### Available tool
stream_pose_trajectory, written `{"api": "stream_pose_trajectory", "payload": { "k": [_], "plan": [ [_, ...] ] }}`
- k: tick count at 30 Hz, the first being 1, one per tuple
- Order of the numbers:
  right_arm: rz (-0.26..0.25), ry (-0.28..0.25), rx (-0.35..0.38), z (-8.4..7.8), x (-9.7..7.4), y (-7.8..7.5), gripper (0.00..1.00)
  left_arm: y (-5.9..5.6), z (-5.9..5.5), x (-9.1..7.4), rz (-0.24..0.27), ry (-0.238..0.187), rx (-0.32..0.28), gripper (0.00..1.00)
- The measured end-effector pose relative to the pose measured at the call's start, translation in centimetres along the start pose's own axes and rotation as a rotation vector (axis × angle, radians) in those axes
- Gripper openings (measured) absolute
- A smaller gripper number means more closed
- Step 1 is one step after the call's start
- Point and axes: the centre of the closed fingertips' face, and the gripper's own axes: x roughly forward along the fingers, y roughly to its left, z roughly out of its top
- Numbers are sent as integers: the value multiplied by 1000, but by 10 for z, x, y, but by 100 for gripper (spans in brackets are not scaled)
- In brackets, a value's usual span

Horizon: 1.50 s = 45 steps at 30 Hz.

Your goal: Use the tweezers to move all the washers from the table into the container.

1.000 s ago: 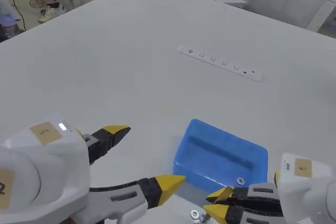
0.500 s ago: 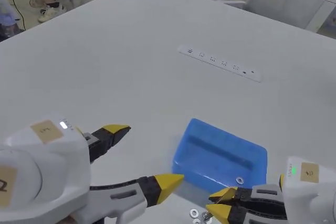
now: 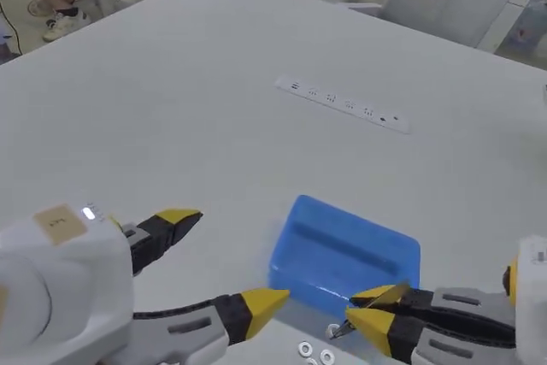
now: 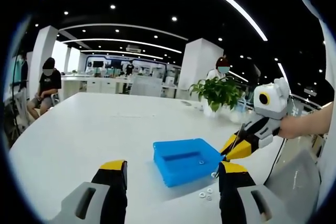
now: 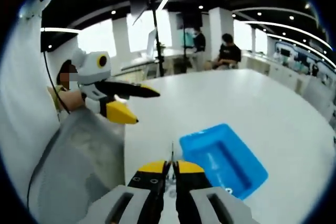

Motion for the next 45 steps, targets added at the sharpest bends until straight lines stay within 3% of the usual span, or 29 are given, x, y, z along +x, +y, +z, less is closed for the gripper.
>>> {"api": "stream_pose_trajectory", "payload": {
  "k": [5,14,26,39,45],
  "plan": [
    [-73,-63,66,16,-13,-20,3,0,1,0,3,-2,-11,71],
    [-190,-104,176,20,-19,-58,3,-3,2,0,-14,-5,-10,70],
    [-237,-133,317,13,-12,-87,3,-1,-2,0,-16,6,-16,69],
    [-269,-100,445,-12,2,-104,3,0,-4,1,-12,19,-4,68],
    [-279,-70,457,-21,9,-108,3,0,-4,1,-12,23,-2,67]
  ]
}}
